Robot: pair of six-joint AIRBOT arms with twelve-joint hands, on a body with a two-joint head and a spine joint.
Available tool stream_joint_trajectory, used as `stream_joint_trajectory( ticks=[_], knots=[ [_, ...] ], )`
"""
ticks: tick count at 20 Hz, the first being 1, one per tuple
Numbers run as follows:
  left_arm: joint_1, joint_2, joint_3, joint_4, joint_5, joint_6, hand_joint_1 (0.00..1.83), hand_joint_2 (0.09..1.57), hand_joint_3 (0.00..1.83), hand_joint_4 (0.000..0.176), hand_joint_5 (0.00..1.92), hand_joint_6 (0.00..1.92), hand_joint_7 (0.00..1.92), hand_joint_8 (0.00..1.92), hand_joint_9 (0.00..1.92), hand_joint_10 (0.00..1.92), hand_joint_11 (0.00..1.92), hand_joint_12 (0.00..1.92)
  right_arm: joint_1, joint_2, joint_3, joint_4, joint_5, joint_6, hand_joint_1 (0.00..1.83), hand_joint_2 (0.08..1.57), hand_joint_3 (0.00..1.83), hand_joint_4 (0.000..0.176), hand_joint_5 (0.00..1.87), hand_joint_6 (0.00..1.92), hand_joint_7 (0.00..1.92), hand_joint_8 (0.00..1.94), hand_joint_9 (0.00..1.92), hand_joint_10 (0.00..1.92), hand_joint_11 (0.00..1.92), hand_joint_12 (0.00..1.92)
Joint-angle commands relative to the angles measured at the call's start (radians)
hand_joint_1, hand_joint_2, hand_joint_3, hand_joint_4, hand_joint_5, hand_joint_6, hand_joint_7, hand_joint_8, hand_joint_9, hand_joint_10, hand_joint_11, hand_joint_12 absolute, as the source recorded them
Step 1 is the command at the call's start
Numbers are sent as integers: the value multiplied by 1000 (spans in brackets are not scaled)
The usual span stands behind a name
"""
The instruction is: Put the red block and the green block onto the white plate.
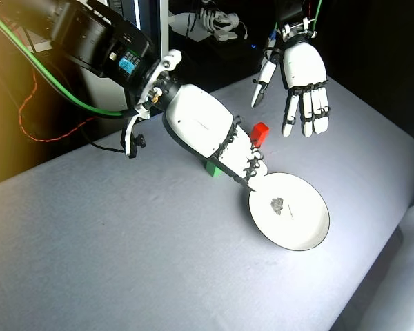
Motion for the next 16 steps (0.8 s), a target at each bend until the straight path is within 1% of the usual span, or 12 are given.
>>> stream_joint_trajectory(
  ticks=[1, 2, 3, 4, 5, 6, 8, 9, 11, 14, 15, 16],
  knots=[
    [3, -6, -5, 45, -106, -14, 449, 1024, 2, 105, 624, 3, 241, 0, 28, 3, 0, 172, 20, -7, -3, -16, 88, -41, 542, 838, 0, 176, 481, 31, 0, 0, 0, 0, 0, 0],
    [12, -18, -5, 52, -124, -25, 448, 1027, 2, 107, 627, 4, 223, 0, 24, 2, 0, 162, 31, -23, -3, 45, 89, -107, 542, 841, 1, 176, 501, 36, 0, 0, 0, 0, 0, 0],
    [20, -32, -3, 59, -138, -33, 476, 1023, 0, 102, 643, 5, 205, 0, 24, 1, 0, 192, 37, -36, -3, 99, 97, -141, 570, 845, 2, 176, 522, 40, 0, 0, 0, 0, 0, 0],
    [29, -50, 2, 74, -151, -47, 474, 1041, 3, 93, 612, 2, 174, 0, 4, 0, 0, 119, 38, -50, -3, 110, 112, -143, 578, 851, 5, 176, 533, 41, 0, 0, 0, 0, 0, 0],
    [32, -56, 4, 79, -154, -50, 539, 1053, 2, 77, 622, 4, 187, 1, 3, 0, 0, 24, 38, -56, -3, 110, 117, -143, 617, 858, 7, 176, 534, 36, 0, 0, 0, 0, 0, 0],
    [37, -70, 10, 88, -155, -55, 611, 1044, 0, 63, 649, 14, 205, 7, 0, 0, 0, 4, 39, -68, -3, 126, 123, -151, 630, 863, 3, 176, 552, 18, 0, 0, 0, 0, 0, 0],
    [43, -86, 20, 104, -155, -60, 656, 1058, 3, 63, 659, 15, 187, 2, 0, 0, 0, 0, 45, -98, -3, 215, 147, -230, 723, 865, 2, 176, 602, 28, 0, 0, 0, 0, 0, 0],
    [44, -92, 26, 108, -155, -62, 652, 1052, 0, 83, 667, 17, 183, 1, 0, 0, 0, 0, 37, -111, -2, 220, 168, -236, 787, 858, 0, 162, 639, 39, 15, 6, 0, 0, 0, 0],
    [46, -97, 34, 115, -155, -66, 705, 1039, 0, 74, 706, 29, 204, 10, 12, 5, 2, 1, 30, -135, 10, 220, 188, -229, 823, 877, 6, 142, 599, 15, 7, 1, 0, 0, 0, 0],
    [50, -109, 48, 121, -155, -74, 732, 1038, 0, 89, 722, 27, 183, 0, 8, 3, 0, 0, 34, -165, 34, 221, 194, -220, 887, 857, 0, 128, 646, 26, 33, 9, 0, 0, 0, 0],
    [50, -112, 50, 121, -155, -74, 779, 1030, 0, 69, 742, 32, 202, 7, 29, 11, 2, 1, 32, -169, 42, 221, 196, -220, 882, 873, 3, 142, 648, 24, 49, 14, 0, 0, 0, 0],
    [51, -116, 53, 119, -156, -74, 799, 1012, 0, 71, 765, 20, 230, 3, 53, 8, 16, 14, 27, -172, 48, 221, 195, -219, 883, 879, 6, 153, 658, 25, 58, 15, 0, 0, 0, 0]
  ],
)
